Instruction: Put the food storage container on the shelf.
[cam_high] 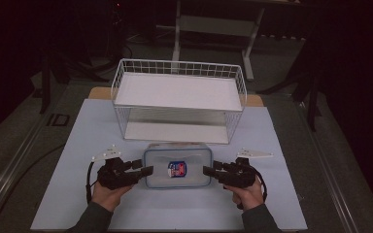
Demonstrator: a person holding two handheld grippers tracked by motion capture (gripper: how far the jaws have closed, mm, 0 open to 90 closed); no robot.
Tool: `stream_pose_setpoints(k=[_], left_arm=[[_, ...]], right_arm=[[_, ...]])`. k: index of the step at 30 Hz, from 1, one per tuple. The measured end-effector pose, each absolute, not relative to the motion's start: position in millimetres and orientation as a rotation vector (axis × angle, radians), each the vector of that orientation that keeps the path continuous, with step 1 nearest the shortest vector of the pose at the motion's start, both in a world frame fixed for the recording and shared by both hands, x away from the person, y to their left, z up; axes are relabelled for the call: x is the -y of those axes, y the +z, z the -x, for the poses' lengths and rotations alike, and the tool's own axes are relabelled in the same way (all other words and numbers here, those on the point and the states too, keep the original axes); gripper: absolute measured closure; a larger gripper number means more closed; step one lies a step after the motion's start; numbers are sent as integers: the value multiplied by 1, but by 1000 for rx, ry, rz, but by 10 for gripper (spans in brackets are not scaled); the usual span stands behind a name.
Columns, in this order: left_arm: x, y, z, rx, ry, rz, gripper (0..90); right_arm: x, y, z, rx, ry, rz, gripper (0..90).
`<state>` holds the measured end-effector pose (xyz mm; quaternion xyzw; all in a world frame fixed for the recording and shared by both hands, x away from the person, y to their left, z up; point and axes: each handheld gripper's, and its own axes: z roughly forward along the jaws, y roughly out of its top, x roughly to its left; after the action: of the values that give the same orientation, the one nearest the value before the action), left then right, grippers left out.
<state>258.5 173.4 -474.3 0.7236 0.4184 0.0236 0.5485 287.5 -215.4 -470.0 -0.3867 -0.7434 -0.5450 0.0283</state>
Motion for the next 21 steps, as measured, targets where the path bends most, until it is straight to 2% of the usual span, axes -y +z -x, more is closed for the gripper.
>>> stream_pose_setpoints(k=[21], left_arm=[[-176,-452,-264,-918,134,-1690,488]], right_arm=[[212,-445,-285,2359,-1806,1153,513]])
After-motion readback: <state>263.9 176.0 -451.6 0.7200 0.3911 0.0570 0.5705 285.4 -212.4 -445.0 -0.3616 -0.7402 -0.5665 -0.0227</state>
